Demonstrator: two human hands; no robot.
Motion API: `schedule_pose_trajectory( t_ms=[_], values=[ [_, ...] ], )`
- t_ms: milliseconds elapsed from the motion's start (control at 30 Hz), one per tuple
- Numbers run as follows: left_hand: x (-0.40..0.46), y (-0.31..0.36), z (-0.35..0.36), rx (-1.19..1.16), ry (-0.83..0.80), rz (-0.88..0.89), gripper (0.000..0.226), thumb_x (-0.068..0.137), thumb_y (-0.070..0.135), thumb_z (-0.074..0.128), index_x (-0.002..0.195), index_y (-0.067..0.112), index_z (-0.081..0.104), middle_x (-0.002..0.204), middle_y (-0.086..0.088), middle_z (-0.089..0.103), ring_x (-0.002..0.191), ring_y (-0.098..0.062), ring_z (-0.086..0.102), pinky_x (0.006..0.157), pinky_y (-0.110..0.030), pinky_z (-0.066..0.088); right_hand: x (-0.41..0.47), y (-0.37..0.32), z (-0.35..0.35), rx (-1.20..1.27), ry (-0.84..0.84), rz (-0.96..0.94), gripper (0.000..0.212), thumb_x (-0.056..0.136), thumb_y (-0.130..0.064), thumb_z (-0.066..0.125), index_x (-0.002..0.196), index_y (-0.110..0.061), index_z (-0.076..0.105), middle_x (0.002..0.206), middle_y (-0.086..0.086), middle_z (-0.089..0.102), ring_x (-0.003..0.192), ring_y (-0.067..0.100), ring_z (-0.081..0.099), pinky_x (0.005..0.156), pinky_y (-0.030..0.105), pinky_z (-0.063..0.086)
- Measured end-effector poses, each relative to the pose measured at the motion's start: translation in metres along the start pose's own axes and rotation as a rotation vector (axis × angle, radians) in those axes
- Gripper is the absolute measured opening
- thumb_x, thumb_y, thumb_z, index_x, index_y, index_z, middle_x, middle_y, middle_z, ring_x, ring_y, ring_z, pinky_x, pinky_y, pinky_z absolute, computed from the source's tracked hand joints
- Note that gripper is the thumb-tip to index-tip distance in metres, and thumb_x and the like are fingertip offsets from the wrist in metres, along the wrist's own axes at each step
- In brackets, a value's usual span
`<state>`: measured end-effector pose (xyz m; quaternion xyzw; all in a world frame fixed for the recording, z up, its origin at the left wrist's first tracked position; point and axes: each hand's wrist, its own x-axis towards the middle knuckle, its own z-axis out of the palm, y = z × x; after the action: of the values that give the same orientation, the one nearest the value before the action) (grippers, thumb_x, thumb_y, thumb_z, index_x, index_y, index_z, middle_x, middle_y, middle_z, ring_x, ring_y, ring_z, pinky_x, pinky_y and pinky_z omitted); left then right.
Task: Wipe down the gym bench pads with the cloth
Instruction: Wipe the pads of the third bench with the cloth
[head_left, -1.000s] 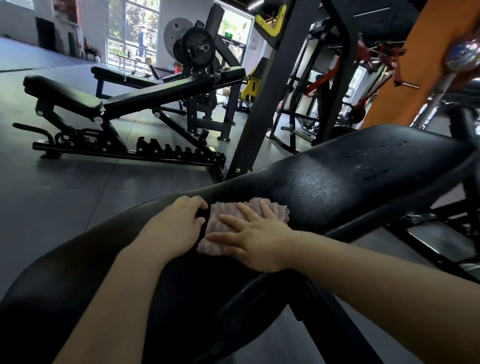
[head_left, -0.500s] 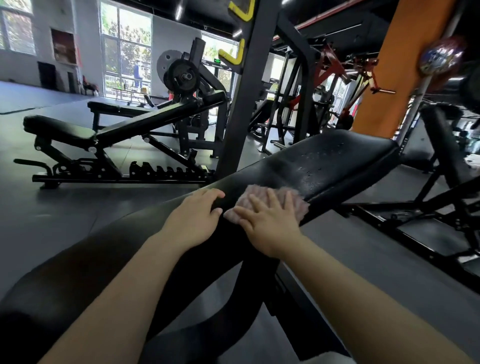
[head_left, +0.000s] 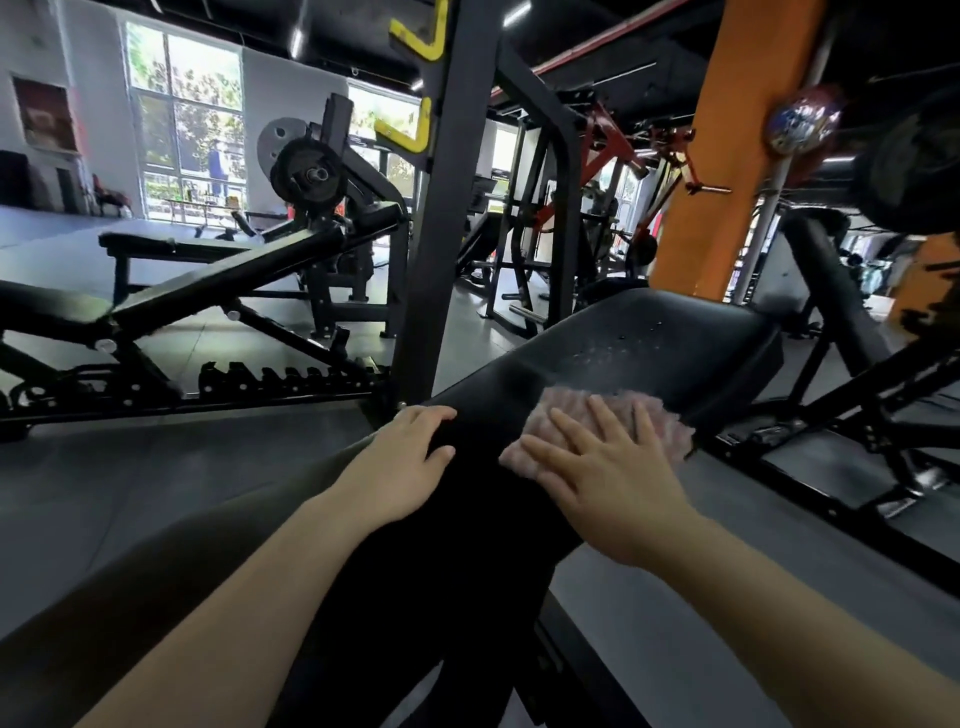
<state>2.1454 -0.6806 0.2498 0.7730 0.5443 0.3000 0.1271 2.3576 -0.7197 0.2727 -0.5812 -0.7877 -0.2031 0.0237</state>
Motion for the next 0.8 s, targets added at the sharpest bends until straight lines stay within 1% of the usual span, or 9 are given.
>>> schedule_pose_trajectory(
  t_ms=[100, 167, 233, 367, 433, 500, 600, 700, 800],
  values=[
    [-0.001, -0.012, -0.001, -0.058, 0.022, -0.047, 0.046, 0.095, 0.017, 0.049, 0.140, 0.019, 0.038, 0.144, -0.005, 0.035, 0.135, -0.020, 0.032, 0.113, -0.031, 0.022, -0.004, -0.047, 0.002, 0.037, -0.069, -0.188, 0.078, 0.074, -0.059, -0.014, 0.146, -0.048, 0.016, 0.160, -0.005, 0.006, 0.146, 0.032, -0.007, 0.109, 0.059, -0.014],
    [-0.007, -0.018, -0.002, -0.085, 0.030, -0.076, 0.044, 0.096, 0.014, 0.047, 0.139, 0.019, 0.039, 0.143, -0.004, 0.035, 0.134, -0.020, 0.032, 0.112, -0.032, 0.024, 0.006, -0.073, 0.005, 0.046, -0.134, -0.286, 0.063, 0.087, -0.058, -0.003, 0.146, -0.046, 0.017, 0.160, -0.003, 0.006, 0.145, 0.033, -0.008, 0.109, 0.060, -0.014],
    [-0.012, -0.022, -0.004, -0.105, 0.053, -0.102, 0.044, 0.097, 0.011, 0.042, 0.140, 0.019, 0.038, 0.143, -0.004, 0.034, 0.132, -0.019, 0.032, 0.110, -0.030, 0.026, 0.031, -0.085, 0.008, 0.047, -0.209, -0.327, 0.051, 0.098, -0.054, 0.013, 0.147, -0.044, 0.017, 0.160, -0.003, 0.004, 0.146, 0.032, -0.008, 0.110, 0.059, -0.012],
    [-0.016, -0.019, -0.006, -0.138, 0.133, -0.177, 0.046, 0.098, 0.009, 0.038, 0.143, 0.017, 0.032, 0.145, -0.008, 0.029, 0.132, -0.022, 0.032, 0.106, -0.030, 0.025, 0.071, -0.081, 0.005, 0.104, -0.256, -0.388, 0.048, 0.099, -0.050, 0.028, 0.147, -0.040, 0.026, 0.159, -0.007, 0.011, 0.147, 0.026, 0.002, 0.115, 0.052, -0.006],
    [-0.016, -0.012, -0.007, -0.135, 0.156, -0.180, 0.048, 0.098, 0.009, 0.037, 0.145, 0.015, 0.027, 0.148, -0.009, 0.023, 0.135, -0.024, 0.028, 0.108, -0.031, 0.023, 0.067, -0.067, 0.001, 0.188, -0.130, -0.369, 0.042, 0.100, -0.044, 0.033, 0.141, -0.035, 0.042, 0.154, -0.008, 0.028, 0.144, 0.023, 0.018, 0.115, 0.044, 0.006],
    [-0.015, -0.002, -0.003, -0.116, 0.146, -0.162, 0.051, 0.098, 0.009, 0.037, 0.147, 0.013, 0.023, 0.150, -0.011, 0.019, 0.137, -0.025, 0.024, 0.109, -0.031, 0.022, 0.048, -0.044, 0.001, 0.235, 0.084, -0.278, 0.036, 0.099, -0.041, 0.037, 0.126, -0.030, 0.059, 0.141, -0.008, 0.049, 0.135, 0.020, 0.037, 0.112, 0.042, 0.017],
    [-0.008, 0.021, 0.010, -0.015, 0.102, -0.144, 0.052, 0.100, 0.025, 0.037, 0.148, 0.016, 0.021, 0.153, -0.013, 0.014, 0.140, -0.030, 0.018, 0.112, -0.037, 0.017, 0.012, -0.006, 0.015, 0.168, 0.447, -0.107, 0.039, 0.092, -0.039, 0.036, 0.097, -0.024, 0.072, 0.109, -0.003, 0.067, 0.106, 0.023, 0.060, 0.104, 0.046, 0.035],
    [0.001, 0.046, 0.033, 0.126, -0.041, -0.133, 0.057, 0.099, 0.049, 0.025, 0.150, 0.029, 0.012, 0.158, -0.010, 0.001, 0.144, -0.031, 0.002, 0.115, -0.053, 0.007, -0.009, 0.015, 0.034, 0.166, 0.503, 0.029, 0.038, 0.090, -0.039, 0.039, 0.101, -0.022, 0.071, 0.109, 0.001, 0.065, 0.105, 0.023, 0.057, 0.105, 0.047, 0.034],
    [0.011, 0.052, 0.052, 0.193, -0.178, -0.108, 0.058, 0.097, 0.054, 0.016, 0.149, 0.036, -0.003, 0.158, -0.003, -0.014, 0.144, -0.029, -0.016, 0.110, -0.062, -0.004, -0.011, 0.016, 0.045, 0.208, 0.600, 0.077, 0.037, 0.090, -0.041, 0.042, 0.105, -0.021, 0.070, 0.113, 0.002, 0.063, 0.112, 0.020, 0.050, 0.110, 0.046, 0.027]
  ],
)
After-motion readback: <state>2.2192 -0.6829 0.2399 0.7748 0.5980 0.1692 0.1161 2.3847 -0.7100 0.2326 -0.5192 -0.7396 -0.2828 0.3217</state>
